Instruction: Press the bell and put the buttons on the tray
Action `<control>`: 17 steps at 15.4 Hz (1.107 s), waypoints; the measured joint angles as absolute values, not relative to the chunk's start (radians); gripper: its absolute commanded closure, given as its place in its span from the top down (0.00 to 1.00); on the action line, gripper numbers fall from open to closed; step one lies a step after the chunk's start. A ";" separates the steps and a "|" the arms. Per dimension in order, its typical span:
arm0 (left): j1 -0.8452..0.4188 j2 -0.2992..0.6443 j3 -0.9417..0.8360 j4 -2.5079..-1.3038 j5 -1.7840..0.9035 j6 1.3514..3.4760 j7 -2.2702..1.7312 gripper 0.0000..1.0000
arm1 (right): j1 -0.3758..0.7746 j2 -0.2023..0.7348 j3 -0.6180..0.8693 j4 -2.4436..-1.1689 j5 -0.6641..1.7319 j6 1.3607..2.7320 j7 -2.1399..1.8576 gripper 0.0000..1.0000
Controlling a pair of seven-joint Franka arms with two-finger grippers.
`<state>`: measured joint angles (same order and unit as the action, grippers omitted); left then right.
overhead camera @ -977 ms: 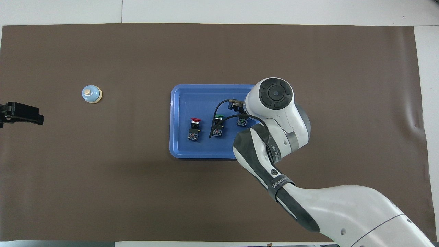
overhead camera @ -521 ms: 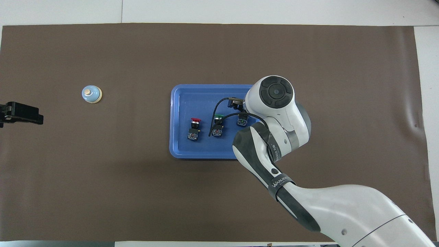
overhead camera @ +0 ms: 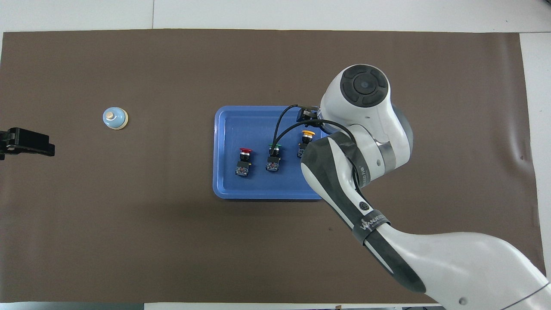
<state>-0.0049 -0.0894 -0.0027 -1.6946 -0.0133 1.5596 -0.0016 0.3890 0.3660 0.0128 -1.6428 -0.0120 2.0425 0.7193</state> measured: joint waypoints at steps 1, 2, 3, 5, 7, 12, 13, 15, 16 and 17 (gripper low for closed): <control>-0.005 -0.089 -0.004 -1.694 -0.013 1.560 -0.002 1.00 | 0.371 0.346 0.012 -1.622 -0.013 2.007 0.711 1.00; -0.005 -0.089 -0.005 -1.694 -0.013 1.560 -0.002 1.00 | 0.350 0.324 0.012 -1.611 -0.013 1.978 0.693 1.00; -0.005 -0.089 -0.005 -1.693 -0.013 1.560 -0.002 1.00 | 0.323 0.300 0.012 -1.604 -0.013 1.949 0.661 1.00; -0.005 -0.090 -0.005 -1.693 -0.013 1.560 -0.002 1.00 | 0.265 0.253 0.012 -1.598 -0.012 1.891 0.577 1.00; -0.005 -0.090 -0.005 -1.693 -0.013 1.560 -0.002 1.00 | 0.212 0.211 0.011 -1.593 -0.012 1.832 0.497 1.00; -0.006 -0.090 -0.005 -1.693 -0.013 1.560 -0.002 1.00 | 0.133 0.139 0.011 -1.591 -0.011 1.743 0.361 1.00; -0.006 -0.090 -0.005 -1.693 -0.013 1.560 -0.002 1.00 | 0.126 0.132 0.011 -1.591 -0.011 1.731 0.350 1.00; -0.006 -0.090 -0.005 -1.693 -0.013 1.560 -0.002 1.00 | 0.121 0.124 0.011 -1.591 -0.011 1.723 0.344 1.00; -0.006 -0.090 -0.005 -1.693 -0.013 1.560 -0.002 1.00 | 0.121 0.123 0.011 -1.591 -0.011 1.719 0.344 1.00; -0.006 -0.090 -0.006 -1.693 -0.013 1.560 -0.002 1.00 | 0.119 0.120 0.011 -1.591 -0.011 1.712 0.344 1.00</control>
